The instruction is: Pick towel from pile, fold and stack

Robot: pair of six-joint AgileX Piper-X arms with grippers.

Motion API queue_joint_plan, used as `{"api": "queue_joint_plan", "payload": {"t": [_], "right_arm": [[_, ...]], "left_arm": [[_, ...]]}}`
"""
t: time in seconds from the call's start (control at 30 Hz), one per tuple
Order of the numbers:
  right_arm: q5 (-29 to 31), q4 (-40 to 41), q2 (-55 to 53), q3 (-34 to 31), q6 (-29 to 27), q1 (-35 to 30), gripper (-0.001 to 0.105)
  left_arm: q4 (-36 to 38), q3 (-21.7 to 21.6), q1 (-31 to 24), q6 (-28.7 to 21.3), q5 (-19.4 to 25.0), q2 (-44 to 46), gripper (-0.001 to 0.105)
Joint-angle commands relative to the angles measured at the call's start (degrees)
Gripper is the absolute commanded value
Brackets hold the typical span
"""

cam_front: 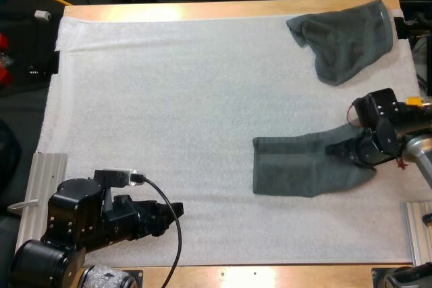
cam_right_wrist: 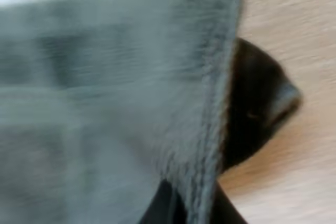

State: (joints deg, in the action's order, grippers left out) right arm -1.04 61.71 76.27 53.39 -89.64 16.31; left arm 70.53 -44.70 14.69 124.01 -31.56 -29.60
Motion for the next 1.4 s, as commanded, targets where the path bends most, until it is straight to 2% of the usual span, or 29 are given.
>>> {"api": "queue_joint_plan", "payload": {"t": [0.0, 0.17, 0.3, 0.4, 0.57, 0.63, 0.7, 0.73, 0.8, 0.87, 1.0, 1.23, 1.37], "right_arm": [[-3.78, -0.89, -0.25, 0.1, 1.86, 1.05, 0.0], [-8.32, -7.45, 2.14, 0.1, 11.61, 8.78, 0.0], [-9.51, -13.23, 5.97, 0.1, 19.68, 15.38, 0.0], [-9.56, -16.7, 8.62, 0.1, 23.71, 18.28, 0.0], [-9.42, -20.38, 11.31, 0.1, 25.8, 19.88, 0.002], [-8.84, -21.75, 11.58, 0.1, 26.97, 19.88, 0.013], [-8.41, -23.46, 11.61, 0.1, 28.24, 19.88, 0.038], [-8.39, -23.74, 11.61, 0.1, 28.27, 19.88, 0.043], [-9.27, -24.03, 11.61, 0.1, 28.53, 19.88, 0.07], [-11.49, -23.68, 11.61, 0.1, 28.52, 19.98, 0.077], [-15.66, -23.65, 11.61, 0.1, 28.52, 20.9, 0.072], [-15.47, -26.73, 12.11, 0.1, 29.1, 26.01, 0.071], [-15.47, -28.47, 14.29, 0.1, 32.0, 27.37, 0.071]], "left_arm": [[0.34, -0.3, 0.07, -0.04, -0.36, 0.1, 0.065], [0.34, -0.3, 0.07, -1.12, -2.81, 0.1, 0.065], [0.34, -0.3, 0.07, -2.6, -3.52, 0.1, 0.065], [0.34, -0.3, 0.07, -2.63, -4.45, 0.1, 0.065], [0.34, -0.3, 0.07, -2.63, -5.83, 0.1, 0.065], [0.34, -0.3, 0.07, -2.63, -6.29, 0.1, 0.065], [0.34, -0.3, 0.07, -3.07, -6.86, 0.1, 0.065], [0.34, -0.3, 0.07, -3.08, -6.84, 0.1, 0.065], [0.34, -0.3, 0.07, -3.07, -6.84, 0.1, 0.065], [0.34, -0.3, 0.07, -3.07, -6.84, 0.1, 0.065], [0.34, -0.3, 0.07, -3.36, -6.84, 0.1, 0.065], [0.34, -0.3, 0.07, -3.5, -6.84, 0.1, 0.065], [0.34, -0.3, 0.07, -3.5, -6.84, 0.1, 0.065]]}}
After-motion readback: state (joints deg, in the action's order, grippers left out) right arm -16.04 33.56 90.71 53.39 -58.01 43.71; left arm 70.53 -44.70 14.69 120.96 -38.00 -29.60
